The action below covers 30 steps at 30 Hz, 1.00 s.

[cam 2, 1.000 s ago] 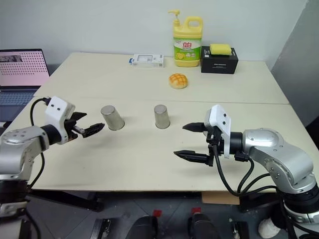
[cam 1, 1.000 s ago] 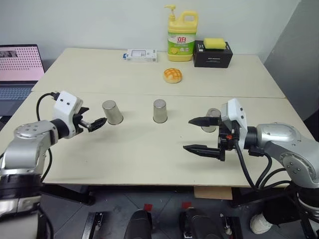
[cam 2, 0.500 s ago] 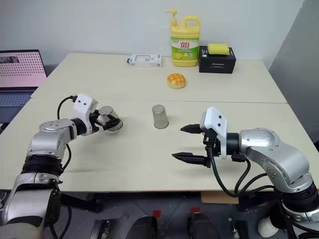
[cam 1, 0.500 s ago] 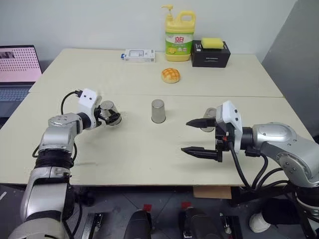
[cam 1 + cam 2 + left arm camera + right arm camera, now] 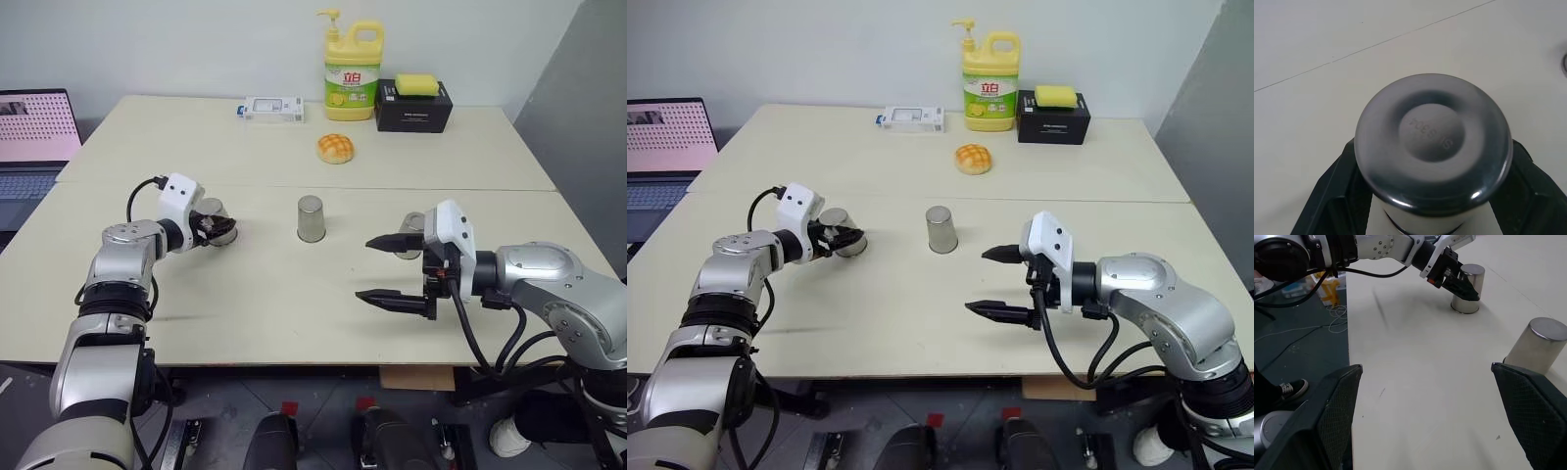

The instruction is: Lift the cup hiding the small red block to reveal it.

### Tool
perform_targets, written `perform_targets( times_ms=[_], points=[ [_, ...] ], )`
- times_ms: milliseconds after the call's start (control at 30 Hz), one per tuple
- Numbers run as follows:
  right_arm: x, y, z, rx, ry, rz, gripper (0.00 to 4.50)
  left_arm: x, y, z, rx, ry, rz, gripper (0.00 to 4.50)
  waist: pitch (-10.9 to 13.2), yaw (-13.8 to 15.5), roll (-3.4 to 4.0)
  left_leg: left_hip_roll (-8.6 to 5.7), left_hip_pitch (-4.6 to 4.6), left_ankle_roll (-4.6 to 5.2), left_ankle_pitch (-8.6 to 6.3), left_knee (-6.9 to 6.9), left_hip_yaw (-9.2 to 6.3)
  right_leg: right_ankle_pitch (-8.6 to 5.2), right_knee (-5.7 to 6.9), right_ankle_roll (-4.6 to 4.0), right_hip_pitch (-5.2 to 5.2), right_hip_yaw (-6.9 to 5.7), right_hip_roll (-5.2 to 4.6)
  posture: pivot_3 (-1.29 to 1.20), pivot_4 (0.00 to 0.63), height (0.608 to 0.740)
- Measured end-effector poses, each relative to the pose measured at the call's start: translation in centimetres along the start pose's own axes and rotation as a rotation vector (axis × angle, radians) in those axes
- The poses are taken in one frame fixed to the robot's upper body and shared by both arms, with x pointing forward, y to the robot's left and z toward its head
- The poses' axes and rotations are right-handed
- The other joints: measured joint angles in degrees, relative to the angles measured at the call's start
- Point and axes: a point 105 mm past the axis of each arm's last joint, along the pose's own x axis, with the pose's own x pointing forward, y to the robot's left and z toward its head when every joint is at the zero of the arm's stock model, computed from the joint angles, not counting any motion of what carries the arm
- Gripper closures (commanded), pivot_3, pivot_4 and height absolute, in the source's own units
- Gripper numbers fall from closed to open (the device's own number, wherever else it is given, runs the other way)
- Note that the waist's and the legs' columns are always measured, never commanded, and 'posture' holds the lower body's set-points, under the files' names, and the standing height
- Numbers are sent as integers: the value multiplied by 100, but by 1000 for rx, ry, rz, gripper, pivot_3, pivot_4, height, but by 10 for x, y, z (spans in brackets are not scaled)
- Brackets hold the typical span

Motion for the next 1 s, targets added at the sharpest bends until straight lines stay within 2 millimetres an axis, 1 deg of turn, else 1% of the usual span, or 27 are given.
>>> perform_targets(
  times_ms=[100, 167, 200, 300, 333, 400, 567, 667, 800, 867, 933, 1000],
  points=[
    [0, 0, 0, -1, 0, -2, 0, -4, -3, 4, -9, -22, -23, 1757, 0, -3, 0, 3, 0, 0, 0, 0, 0, 0, 0, 0, -1, 1, 0, 0, 150, 740],
    [0, 0, 0, -1, 0, -4, 0, -10, -4, 11, -21, -50, -34, 1757, 0, -6, 0, 5, -2, 0, 0, 0, -2, 0, 0, 0, -2, 0, 0, 0, 150, 740],
    [0, 0, 0, 0, 0, -4, 0, -15, -2, 19, -33, -76, -30, 1757, 1, -7, -2, 7, -3, -1, 0, 0, -5, 0, 0, 0, -2, 0, 0, 0, 150, 740],
    [0, 0, 0, 0, 0, -5, 0, -32, 12, 41, -39, -153, 29, 1757, 1, -7, -2, 6, 2, -1, 0, 0, -6, 0, 2, 0, -1, 1, 0, 0, 150, 740],
    [0, 0, 0, 0, -1, -6, 0, -36, 18, 44, -36, -163, 57, 1757, 1, -6, -1, 5, 4, -1, 0, 0, -7, 0, 2, 0, 0, 2, 0, 0, 150, 740],
    [0, -1, -1, 0, 0, -6, 0, -41, 28, 44, -49, -169, 117, 1757, 1, -3, -1, 5, 6, -1, 0, 1, -5, 0, 2, 1, 3, 2, -1, 0, 150, 740],
    [1, -2, -2, -1, 0, 1, 0, -44, 49, 26, -107, -136, 258, 1757, 1, -1, -2, 5, 4, 0, 0, 9, -5, 3, 1, 6, 5, 4, -1, 0, 150, 740],
    [1, -4, -4, 1, 2, -5, 0, -45, 60, 9, -121, -94, 334, 1757, 1, 0, -2, 5, 3, 0, 0, 9, -2, 3, 1, 6, 4, 2, -3, 0, 150, 740],
    [1, -5, -5, 2, 5, -3, 0, -47, 70, -13, -164, -52, 400, 1757, 1, 2, -2, 5, 0, -1, 0, 9, -2, 3, 0, 6, 4, -2, -3, 0, 150, 740],
    [1, -4, -5, 2, 5, 4, 0, -46, 71, -21, -182, -41, 407, 1757, 1, 1, -3, 6, -1, -1, 0, 9, -2, 3, 0, 6, 4, -3, -3, 0, 150, 740],
    [1, -4, -5, 2, 5, 7, 0, -44, 69, -28, -198, -29, 403, 1049, 1, 1, -3, 6, -1, -1, 0, 10, -2, 3, 0, 6, 4, -3, -4, 0, 150, 740],
    [2, -3, -5, 2, 4, 10, 0, -42, 67, -33, -212, -18, 392, 637, 0, 1, -3, 6, -1, -1, 0, 11, 0, 3, 0, 6, 4, -3, -4, 0, 150, 740]
  ],
)
